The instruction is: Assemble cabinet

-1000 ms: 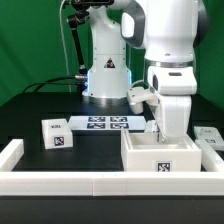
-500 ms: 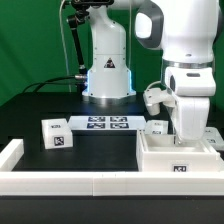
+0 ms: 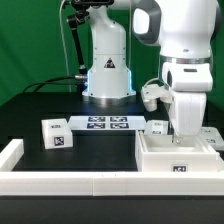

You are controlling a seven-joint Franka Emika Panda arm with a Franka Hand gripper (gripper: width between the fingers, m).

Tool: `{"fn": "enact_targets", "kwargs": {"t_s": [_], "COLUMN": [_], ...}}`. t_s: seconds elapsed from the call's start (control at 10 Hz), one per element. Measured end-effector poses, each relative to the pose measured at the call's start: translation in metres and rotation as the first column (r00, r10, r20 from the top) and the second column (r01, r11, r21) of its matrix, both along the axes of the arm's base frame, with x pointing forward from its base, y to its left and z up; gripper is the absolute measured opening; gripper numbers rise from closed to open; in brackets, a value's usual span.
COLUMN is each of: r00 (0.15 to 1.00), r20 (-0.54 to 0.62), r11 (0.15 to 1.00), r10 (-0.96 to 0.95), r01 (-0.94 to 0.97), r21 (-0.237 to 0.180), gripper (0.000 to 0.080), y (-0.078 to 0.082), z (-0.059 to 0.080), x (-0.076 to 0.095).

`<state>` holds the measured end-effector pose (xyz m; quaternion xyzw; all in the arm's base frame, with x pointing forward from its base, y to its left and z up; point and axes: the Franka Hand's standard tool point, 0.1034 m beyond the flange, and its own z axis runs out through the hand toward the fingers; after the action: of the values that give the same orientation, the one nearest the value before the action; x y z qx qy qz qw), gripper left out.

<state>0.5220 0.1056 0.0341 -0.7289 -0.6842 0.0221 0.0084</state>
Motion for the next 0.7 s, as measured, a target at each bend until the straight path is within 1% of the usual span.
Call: {"fn": "enact_targets", "kwargs": {"t_s": [0.1, 0.2, 0.3, 0.4, 0.5, 0.6, 0.7], "r00": [1.000, 1.000, 0.997, 0.992, 0.989, 0.988, 0.980], "r20": [0.007, 0.014, 0.039, 0.069, 0.073, 0.078, 0.087], "r11": [1.000, 1.000, 0.998, 0.994, 0.992, 0.991, 0.984], "r10": [0.000, -0.021, -0.068, -0.109, -0.125, -0.135, -0.177], "r01": [0.000, 0.021, 0.068, 0.108, 0.124, 0.133, 0.174], "r21": [-0.002, -0.005, -0.001, 0.010, 0.016, 0.022, 0.037], "gripper": [0.0462, 0.0462, 0.0666, 0.0666, 0.0772, 0.0794, 0.0794], "y": [0.000, -0.001, -0.002, 0.001, 0.007, 0.016, 0.029], "z": [0.007, 0.014, 0.025, 0.034, 0.036, 0.041, 0.042], "x": [-0.002, -0.007, -0.015, -0.028, -0.039, -0.040, -0.043]}}
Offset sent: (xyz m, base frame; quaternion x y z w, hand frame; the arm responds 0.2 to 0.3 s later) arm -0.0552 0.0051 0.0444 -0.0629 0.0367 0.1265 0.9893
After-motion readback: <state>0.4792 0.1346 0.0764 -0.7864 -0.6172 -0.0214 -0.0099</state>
